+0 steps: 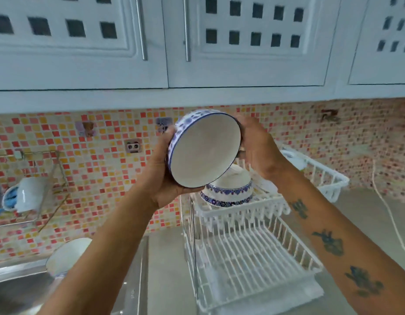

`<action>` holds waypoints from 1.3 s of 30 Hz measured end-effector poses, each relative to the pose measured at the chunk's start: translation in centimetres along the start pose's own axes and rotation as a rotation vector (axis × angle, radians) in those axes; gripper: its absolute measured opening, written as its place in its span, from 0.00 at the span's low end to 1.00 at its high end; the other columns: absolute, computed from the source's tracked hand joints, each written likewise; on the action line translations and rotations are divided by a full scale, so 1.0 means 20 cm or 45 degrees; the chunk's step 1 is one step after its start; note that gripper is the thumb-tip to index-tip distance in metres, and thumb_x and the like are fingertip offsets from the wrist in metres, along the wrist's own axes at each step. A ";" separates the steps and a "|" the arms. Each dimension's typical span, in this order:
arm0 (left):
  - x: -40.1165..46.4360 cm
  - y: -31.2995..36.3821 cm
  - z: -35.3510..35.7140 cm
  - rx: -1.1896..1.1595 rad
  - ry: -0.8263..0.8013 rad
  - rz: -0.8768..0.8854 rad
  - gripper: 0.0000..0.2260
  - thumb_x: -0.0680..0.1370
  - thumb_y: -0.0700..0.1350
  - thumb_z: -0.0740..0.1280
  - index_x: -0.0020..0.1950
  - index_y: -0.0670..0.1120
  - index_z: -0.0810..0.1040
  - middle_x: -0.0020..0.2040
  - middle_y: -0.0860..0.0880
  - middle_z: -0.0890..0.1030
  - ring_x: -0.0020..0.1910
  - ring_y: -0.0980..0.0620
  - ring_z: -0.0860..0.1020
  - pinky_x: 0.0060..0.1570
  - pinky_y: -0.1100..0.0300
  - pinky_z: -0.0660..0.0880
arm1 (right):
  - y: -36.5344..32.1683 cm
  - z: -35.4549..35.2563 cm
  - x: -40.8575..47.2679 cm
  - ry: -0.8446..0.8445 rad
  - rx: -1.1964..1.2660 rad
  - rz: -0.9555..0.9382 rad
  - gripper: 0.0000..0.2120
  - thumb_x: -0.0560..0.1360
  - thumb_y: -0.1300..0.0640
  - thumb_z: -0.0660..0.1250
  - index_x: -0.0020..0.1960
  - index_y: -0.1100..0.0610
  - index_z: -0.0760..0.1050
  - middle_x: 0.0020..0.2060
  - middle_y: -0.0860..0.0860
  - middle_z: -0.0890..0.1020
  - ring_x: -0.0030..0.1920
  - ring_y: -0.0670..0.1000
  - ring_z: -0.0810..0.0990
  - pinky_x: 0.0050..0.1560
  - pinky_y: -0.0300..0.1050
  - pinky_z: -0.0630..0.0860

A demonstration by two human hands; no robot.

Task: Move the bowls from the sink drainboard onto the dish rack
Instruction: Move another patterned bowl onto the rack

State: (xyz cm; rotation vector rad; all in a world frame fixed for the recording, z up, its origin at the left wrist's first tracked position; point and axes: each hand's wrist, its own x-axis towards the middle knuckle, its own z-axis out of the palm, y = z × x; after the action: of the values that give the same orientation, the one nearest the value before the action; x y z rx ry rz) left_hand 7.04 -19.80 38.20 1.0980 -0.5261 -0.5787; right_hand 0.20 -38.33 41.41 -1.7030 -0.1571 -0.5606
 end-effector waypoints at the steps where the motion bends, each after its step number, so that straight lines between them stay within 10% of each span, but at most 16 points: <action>1: 0.02 -0.01 0.05 0.124 0.036 0.057 0.23 0.73 0.67 0.58 0.57 0.56 0.80 0.52 0.48 0.85 0.50 0.44 0.82 0.52 0.44 0.78 | 0.00 -0.06 0.00 0.009 -0.006 0.049 0.19 0.75 0.38 0.53 0.53 0.44 0.78 0.51 0.48 0.81 0.53 0.50 0.78 0.56 0.51 0.74; 4: 0.09 -0.06 0.16 0.486 0.214 0.313 0.31 0.63 0.64 0.74 0.63 0.53 0.74 0.54 0.49 0.84 0.46 0.50 0.84 0.41 0.56 0.80 | 0.04 -0.17 0.01 0.019 -0.114 0.185 0.21 0.78 0.35 0.51 0.57 0.44 0.75 0.51 0.46 0.80 0.55 0.49 0.77 0.63 0.51 0.70; 13: 0.30 -0.26 0.25 1.495 0.518 0.659 0.40 0.56 0.62 0.79 0.60 0.55 0.63 0.58 0.47 0.68 0.56 0.46 0.73 0.55 0.49 0.79 | 0.29 -0.21 0.08 0.133 -0.252 0.395 0.40 0.59 0.27 0.64 0.60 0.54 0.76 0.52 0.54 0.83 0.51 0.56 0.83 0.58 0.59 0.78; 23: 0.41 -0.43 0.25 1.657 0.509 0.512 0.43 0.57 0.57 0.82 0.61 0.45 0.62 0.55 0.48 0.62 0.53 0.46 0.71 0.53 0.53 0.76 | 0.45 -0.23 0.11 0.128 -0.309 0.463 0.25 0.71 0.47 0.64 0.64 0.58 0.70 0.55 0.54 0.78 0.47 0.53 0.78 0.38 0.44 0.71; 39: 0.47 -0.45 0.22 1.791 0.392 0.313 0.46 0.57 0.57 0.82 0.65 0.45 0.61 0.61 0.43 0.67 0.51 0.45 0.73 0.49 0.55 0.75 | 0.56 -0.24 0.18 0.050 -0.392 0.629 0.30 0.73 0.49 0.61 0.72 0.59 0.60 0.55 0.56 0.77 0.42 0.51 0.77 0.39 0.44 0.72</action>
State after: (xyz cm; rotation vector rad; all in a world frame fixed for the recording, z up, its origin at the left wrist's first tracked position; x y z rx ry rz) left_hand 9.47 -31.99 32.55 2.3424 -0.7911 0.3051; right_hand 6.47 -46.15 33.52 -1.9372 0.3897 -0.2542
